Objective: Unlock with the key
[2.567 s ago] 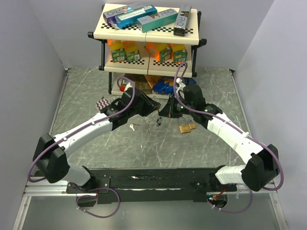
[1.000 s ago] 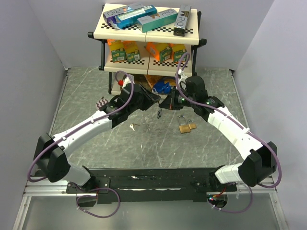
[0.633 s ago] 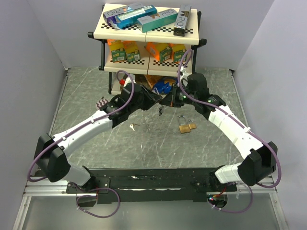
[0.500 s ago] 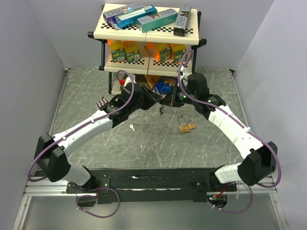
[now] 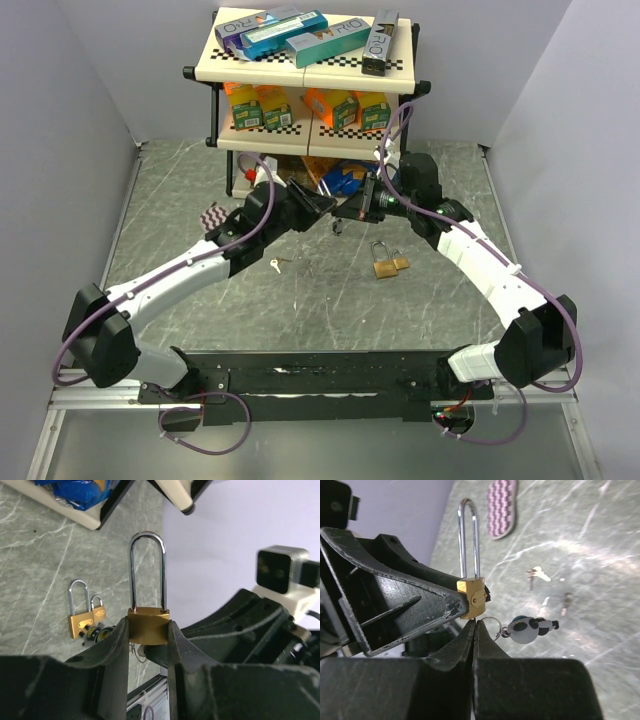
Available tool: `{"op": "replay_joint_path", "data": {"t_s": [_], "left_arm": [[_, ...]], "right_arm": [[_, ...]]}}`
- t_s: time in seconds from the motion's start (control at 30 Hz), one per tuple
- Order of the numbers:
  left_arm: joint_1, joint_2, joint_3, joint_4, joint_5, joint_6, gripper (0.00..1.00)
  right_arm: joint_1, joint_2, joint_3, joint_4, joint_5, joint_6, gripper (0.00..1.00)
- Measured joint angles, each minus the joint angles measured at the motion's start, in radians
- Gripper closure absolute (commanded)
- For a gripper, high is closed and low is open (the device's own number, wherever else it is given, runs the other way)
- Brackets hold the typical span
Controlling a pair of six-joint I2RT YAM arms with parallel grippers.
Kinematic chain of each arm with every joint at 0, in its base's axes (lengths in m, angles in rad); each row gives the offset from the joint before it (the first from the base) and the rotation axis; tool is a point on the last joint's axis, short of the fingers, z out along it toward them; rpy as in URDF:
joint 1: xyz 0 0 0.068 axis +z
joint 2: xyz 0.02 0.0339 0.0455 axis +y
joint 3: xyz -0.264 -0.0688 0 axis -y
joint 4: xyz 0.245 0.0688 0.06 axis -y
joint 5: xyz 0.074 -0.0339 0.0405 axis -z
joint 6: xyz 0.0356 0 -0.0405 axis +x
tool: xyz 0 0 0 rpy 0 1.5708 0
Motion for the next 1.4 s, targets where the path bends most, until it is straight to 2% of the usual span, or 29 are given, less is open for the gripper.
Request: {"op": "replay_joint_path", "data": {"t_s": [0.27,0.53,0.63,0.73,0.77,0.87,0.97,1.17,1.4], "left_arm": [[0.0,-0.08,-0.088,0.09,0.008,0.018,0.99],[0.0,-0.092,-0.09,0.092,0.01,0.037,0.99],[0.0,-0.092,-0.065,0.053,0.014,0.056,0.99],[0.0,-0.092,-0.044,0.035,0.027,0.067,0.99],[0.001,-0.092,-0.039,0.03,0.033,0.069,0.99],[0.018,-0.095,-0.037,-0.013,0.062,0.077,0.99],[0.041,-0.105,-0.039,-0.063,0.078,0.092,0.99],[0.122,-0.183,-0.083,-0.134,0.09,0.134,0.99],[0.19,-0.312,-0.112,-0.349,0.073,0.247,0.99]], "right_arm": [[-0.021,-0.002,-0.027,0.072,-0.119,0.082,1.0],[-0.026,-0.003,-0.026,0.085,-0.147,0.058,1.0],[-0.026,-0.012,-0.027,0.08,-0.149,0.037,0.94],[-0.027,-0.032,-0.027,0.08,-0.142,0.02,0.8],[-0.028,-0.038,-0.027,0.081,-0.133,0.014,0.72],[-0.048,-0.048,-0.027,0.088,-0.082,-0.008,0.56],[-0.077,-0.048,-0.029,0.091,-0.037,-0.024,0.47],[-0.084,-0.048,-0.051,0.1,-0.02,-0.039,0.42],[-0.084,-0.05,-0.056,0.101,-0.018,-0.056,0.42]]}}
